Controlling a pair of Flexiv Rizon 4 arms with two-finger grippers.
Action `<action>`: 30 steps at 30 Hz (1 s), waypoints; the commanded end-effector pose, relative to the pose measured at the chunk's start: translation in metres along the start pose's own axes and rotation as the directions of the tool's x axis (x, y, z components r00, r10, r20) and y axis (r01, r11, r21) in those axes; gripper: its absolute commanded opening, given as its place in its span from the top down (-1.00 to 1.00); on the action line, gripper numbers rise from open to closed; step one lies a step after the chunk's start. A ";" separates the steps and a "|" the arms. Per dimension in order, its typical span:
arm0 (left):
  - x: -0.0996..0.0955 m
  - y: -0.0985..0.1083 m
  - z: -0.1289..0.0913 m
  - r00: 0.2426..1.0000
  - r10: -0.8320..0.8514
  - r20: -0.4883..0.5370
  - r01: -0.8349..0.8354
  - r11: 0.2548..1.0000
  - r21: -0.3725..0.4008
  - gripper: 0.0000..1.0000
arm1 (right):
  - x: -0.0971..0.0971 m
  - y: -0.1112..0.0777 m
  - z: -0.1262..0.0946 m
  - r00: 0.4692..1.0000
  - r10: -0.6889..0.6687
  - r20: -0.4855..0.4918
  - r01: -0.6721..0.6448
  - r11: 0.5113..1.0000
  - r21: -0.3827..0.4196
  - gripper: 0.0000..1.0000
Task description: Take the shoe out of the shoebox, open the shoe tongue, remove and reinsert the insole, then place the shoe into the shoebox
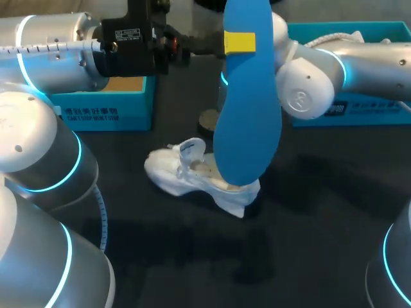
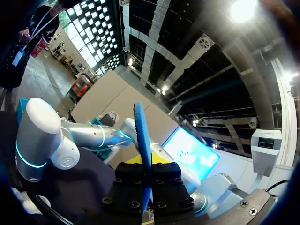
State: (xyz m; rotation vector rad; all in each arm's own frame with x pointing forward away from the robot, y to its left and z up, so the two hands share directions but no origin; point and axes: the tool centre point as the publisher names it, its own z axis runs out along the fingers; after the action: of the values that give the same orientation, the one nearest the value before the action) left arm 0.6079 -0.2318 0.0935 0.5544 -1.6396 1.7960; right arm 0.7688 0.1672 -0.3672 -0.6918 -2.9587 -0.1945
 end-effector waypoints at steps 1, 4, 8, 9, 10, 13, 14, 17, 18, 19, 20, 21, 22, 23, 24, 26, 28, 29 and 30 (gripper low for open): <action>0.000 0.001 0.001 1.000 0.000 0.002 0.000 1.000 0.001 1.00 | 0.001 -0.017 0.001 0.971 0.235 -0.052 -0.240 0.962 -0.133 1.00; 0.000 0.001 0.001 1.000 0.000 0.002 0.000 1.000 0.001 1.00 | 0.006 -0.021 0.000 0.929 0.366 -0.057 -0.371 0.920 -0.127 1.00; 0.000 0.001 0.001 1.000 0.000 0.002 0.000 1.000 0.001 1.00 | 0.011 -0.024 -0.003 0.845 0.529 -0.077 -0.534 0.833 -0.145 1.00; 0.000 0.001 0.001 1.000 0.000 0.002 0.000 1.000 0.001 1.00 | 0.012 -0.024 -0.005 0.821 0.566 -0.077 -0.571 0.809 -0.141 1.00; 0.000 0.001 0.001 1.000 0.000 0.002 0.000 1.000 0.001 1.00 | 0.012 -0.026 -0.008 0.799 0.597 -0.074 -0.601 0.788 -0.135 1.00; 0.000 0.001 0.001 1.000 0.000 0.002 0.000 1.000 0.001 1.00 | 0.011 -0.018 -0.016 0.755 0.649 -0.096 -0.656 0.740 -0.152 1.00; 0.000 0.001 0.001 1.000 0.000 0.002 0.000 1.000 0.001 1.00 | 0.010 -0.015 -0.018 0.741 0.665 -0.097 -0.671 0.726 -0.148 1.00; 0.000 0.001 0.001 1.000 0.000 0.002 0.000 1.000 0.001 1.00 | 0.005 -0.003 -0.024 0.719 0.688 -0.094 -0.694 0.709 -0.125 1.00; 0.000 0.001 0.001 1.000 0.000 0.002 0.000 1.000 0.001 1.00 | 0.003 0.000 -0.025 0.711 0.696 -0.102 -0.703 0.700 -0.123 1.00; 0.000 0.001 0.001 1.000 0.000 0.002 0.000 1.000 0.001 1.00 | 0.002 0.002 -0.025 0.697 0.710 -0.097 -0.717 0.688 -0.113 1.00; 0.000 0.001 0.001 1.000 0.000 0.002 0.000 1.000 0.001 1.00 | 0.001 0.005 -0.026 0.695 0.713 -0.094 -0.719 0.687 -0.109 1.00; 0.000 0.001 0.001 1.000 0.000 0.002 0.000 1.000 0.001 1.00 | 0.001 0.007 -0.026 0.676 0.731 -0.093 -0.737 0.669 -0.102 1.00; 0.000 0.001 0.001 1.000 0.000 0.002 0.000 1.000 0.001 1.00 | 0.001 0.008 -0.026 0.674 0.733 -0.091 -0.738 0.667 -0.099 1.00; 0.000 0.001 0.001 1.000 0.000 0.002 0.000 1.000 0.001 1.00 | 0.000 0.010 -0.026 0.674 0.734 -0.088 -0.739 0.667 -0.095 1.00; 0.000 0.001 0.001 1.000 0.000 0.002 0.000 1.000 0.001 1.00 | 0.000 0.012 -0.026 0.672 0.736 -0.078 -0.740 0.668 -0.080 1.00; 0.000 0.001 0.001 1.000 0.000 0.002 0.000 1.000 0.001 1.00 | 0.001 0.014 -0.026 0.673 0.736 -0.071 -0.739 0.670 -0.070 1.00; 0.000 0.001 0.001 1.000 0.000 0.002 0.000 1.000 0.001 1.00 | 0.001 0.015 -0.024 0.675 0.735 -0.068 -0.738 0.672 -0.066 1.00; 0.000 0.001 0.001 1.000 0.000 0.002 0.000 1.000 0.001 1.00 | 0.001 0.017 -0.023 0.676 0.734 -0.067 -0.737 0.673 -0.066 1.00; 0.000 0.001 0.001 1.000 0.000 0.002 0.000 1.000 0.001 1.00 | 0.001 0.017 -0.023 0.680 0.732 -0.054 -0.734 0.678 -0.050 1.00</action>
State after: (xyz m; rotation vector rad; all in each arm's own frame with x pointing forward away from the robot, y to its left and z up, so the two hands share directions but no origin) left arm 0.6079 -0.2318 0.0934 0.5545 -1.6396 1.7960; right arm 0.7718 0.1697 -0.3410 -1.7897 -2.3723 -0.2807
